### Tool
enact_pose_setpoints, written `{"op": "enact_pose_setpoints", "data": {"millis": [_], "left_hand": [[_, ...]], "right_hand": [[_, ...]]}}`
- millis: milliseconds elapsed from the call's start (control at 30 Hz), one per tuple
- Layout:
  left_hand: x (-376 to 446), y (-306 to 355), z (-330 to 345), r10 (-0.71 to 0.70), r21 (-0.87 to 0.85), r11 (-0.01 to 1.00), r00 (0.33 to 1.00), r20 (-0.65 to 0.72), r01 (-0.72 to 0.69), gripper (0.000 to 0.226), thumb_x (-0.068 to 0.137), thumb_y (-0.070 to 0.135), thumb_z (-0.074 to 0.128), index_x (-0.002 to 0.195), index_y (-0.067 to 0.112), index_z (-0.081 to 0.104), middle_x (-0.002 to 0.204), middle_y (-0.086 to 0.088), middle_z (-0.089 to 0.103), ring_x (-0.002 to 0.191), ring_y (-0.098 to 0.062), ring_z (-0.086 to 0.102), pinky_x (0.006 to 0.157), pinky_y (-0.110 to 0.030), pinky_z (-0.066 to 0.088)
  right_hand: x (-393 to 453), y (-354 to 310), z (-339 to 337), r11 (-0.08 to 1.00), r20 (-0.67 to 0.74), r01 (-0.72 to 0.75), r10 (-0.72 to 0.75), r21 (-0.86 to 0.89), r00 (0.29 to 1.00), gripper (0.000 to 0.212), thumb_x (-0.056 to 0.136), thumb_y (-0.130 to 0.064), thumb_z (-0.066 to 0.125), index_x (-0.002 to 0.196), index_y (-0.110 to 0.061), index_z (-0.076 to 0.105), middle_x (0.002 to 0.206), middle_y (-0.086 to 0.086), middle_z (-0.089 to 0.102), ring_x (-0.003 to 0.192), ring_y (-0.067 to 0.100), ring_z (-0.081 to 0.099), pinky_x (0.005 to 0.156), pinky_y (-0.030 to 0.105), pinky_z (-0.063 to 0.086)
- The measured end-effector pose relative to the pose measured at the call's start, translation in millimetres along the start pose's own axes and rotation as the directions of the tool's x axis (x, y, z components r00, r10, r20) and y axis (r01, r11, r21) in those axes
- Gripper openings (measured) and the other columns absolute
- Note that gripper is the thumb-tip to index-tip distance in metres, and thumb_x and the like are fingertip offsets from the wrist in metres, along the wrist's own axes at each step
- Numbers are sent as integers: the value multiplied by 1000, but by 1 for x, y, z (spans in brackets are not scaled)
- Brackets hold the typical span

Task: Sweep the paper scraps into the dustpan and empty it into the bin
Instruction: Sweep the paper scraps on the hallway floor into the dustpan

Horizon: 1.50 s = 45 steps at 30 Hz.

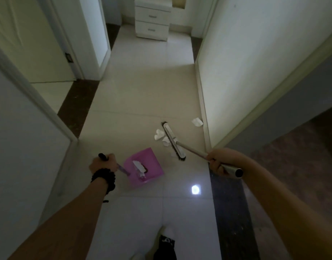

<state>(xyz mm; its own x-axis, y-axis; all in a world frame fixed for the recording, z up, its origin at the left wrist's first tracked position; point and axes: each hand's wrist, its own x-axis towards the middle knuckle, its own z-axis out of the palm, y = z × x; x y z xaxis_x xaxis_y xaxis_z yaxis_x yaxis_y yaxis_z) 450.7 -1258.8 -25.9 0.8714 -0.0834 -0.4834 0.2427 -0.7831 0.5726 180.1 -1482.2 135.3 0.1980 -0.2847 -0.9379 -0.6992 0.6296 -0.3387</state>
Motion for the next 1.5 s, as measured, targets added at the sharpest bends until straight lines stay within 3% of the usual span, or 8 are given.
{"op": "enact_pose_setpoints", "data": {"millis": [167,400,533,767,900,1100,1267,1500], "left_hand": [[-14,31,47,58,93,994,998,27,-60,39,85,31,47,59,3,55,68,-22,71,63,-34,70,70,-46,59],[-15,58,97,118,163,980,993,1,-117,42,90,23,48,53,4,40,53,-14,47,63,-32,53,69,-40,50],[-7,65,116,138,201,971,990,-30,-129,44,91,21,47,52,6,34,51,-7,37,62,-28,47,62,-37,40],[0,77,136,150,191,970,989,5,-148,37,90,27,49,70,-3,54,75,-24,66,71,-36,65,75,-45,58],[1,82,152,139,155,977,989,52,-146,43,86,33,48,76,-5,64,80,-24,73,72,-36,72,68,-44,60],[6,78,153,42,134,990,996,79,-52,51,78,40,47,82,-5,70,81,-22,74,73,-35,71,71,-45,61],[-8,72,137,-1,91,996,1000,26,-2,37,86,29,49,63,1,52,83,-25,74,65,-33,65,61,-37,50],[-13,57,100,-8,72,997,998,-63,12,38,87,24,48,55,6,40,67,-19,61,57,-30,51,67,-39,49]], "right_hand": [[28,17,-19,995,-58,49,-44,87,997,12,95,-4,43,85,-9,46,38,-3,39,26,3,35,26,14,28],[71,38,-21,985,-245,97,-130,-144,961,13,90,8,44,89,1,54,67,11,47,45,15,47,33,18,37],[102,45,-14,945,-278,59,-154,-322,948,14,87,1,47,75,-3,53,70,10,58,62,23,61,68,36,58],[134,64,0,784,-96,29,-112,-620,989,15,91,-1,46,80,0,57,83,10,59,66,19,60,55,25,50],[120,69,12,734,-11,14,-29,-679,1000,17,91,0,48,75,-4,54,108,21,65,88,29,63,89,38,55],[90,79,2,748,44,36,-9,-662,999,12,81,5,50,73,-3,54,74,13,58,62,27,61,67,37,56],[69,94,-15,868,58,1,32,-496,998,30,87,-3,50,115,3,57,75,13,63,51,21,59,50,31,56],[50,80,-10,898,16,62,-61,-436,998,27,86,0,51,113,-3,56,76,11,57,47,16,54,40,24,46]]}}
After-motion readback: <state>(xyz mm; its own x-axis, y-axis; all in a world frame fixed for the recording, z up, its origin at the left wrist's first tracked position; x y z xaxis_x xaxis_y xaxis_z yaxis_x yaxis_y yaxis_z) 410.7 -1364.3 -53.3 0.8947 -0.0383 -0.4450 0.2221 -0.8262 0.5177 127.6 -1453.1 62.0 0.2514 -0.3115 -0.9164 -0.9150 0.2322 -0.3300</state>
